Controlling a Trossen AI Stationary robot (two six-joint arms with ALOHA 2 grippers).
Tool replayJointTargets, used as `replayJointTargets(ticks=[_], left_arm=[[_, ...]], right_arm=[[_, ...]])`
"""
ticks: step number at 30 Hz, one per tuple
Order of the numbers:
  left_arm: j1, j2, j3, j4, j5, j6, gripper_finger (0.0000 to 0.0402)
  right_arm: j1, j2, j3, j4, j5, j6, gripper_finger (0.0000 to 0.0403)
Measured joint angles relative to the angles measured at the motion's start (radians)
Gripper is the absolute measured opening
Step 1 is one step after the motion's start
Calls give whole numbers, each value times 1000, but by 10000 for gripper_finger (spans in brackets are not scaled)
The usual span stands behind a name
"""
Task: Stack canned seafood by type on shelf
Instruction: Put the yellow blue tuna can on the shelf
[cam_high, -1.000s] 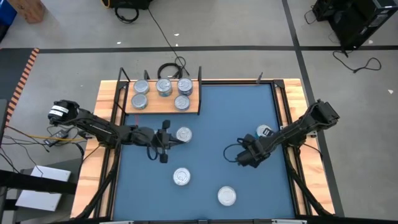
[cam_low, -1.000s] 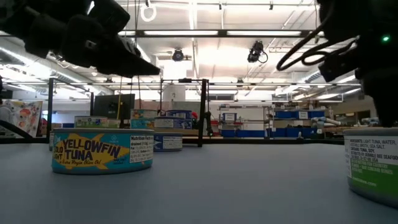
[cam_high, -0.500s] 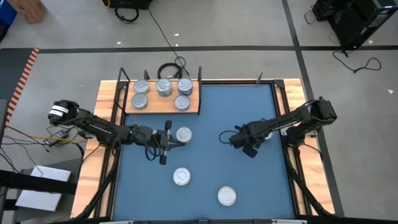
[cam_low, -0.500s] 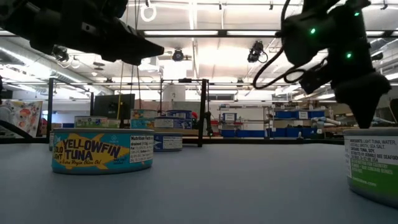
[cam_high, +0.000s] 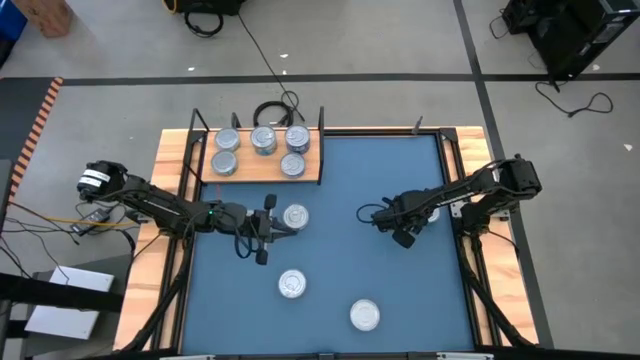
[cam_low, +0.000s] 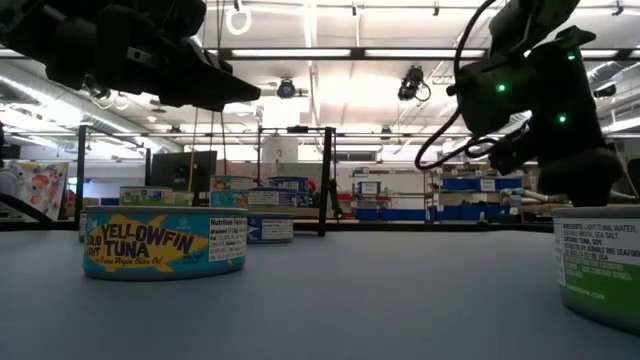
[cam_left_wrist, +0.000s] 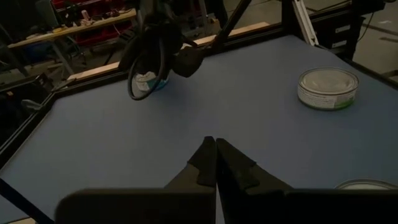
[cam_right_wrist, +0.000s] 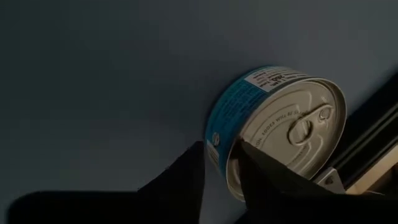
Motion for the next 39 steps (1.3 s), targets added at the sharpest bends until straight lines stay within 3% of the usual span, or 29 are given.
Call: replayJointTargets(ticks=[7, 17, 29, 39], left_arm=[[0, 0, 0, -1, 0, -1, 5], [-1, 0, 0, -4, 0, 1, 5], [-1, 0, 0, -33, -22, 33, 5], [-1, 0, 0, -36, -22, 11, 5]], right_arm=[[12, 0, 20, -7, -4, -43, 10], [49, -13, 139, 91, -26, -131, 4], [118, -14, 169, 668, -50, -301, 2], [137, -14, 118, 953, -73, -210, 1]])
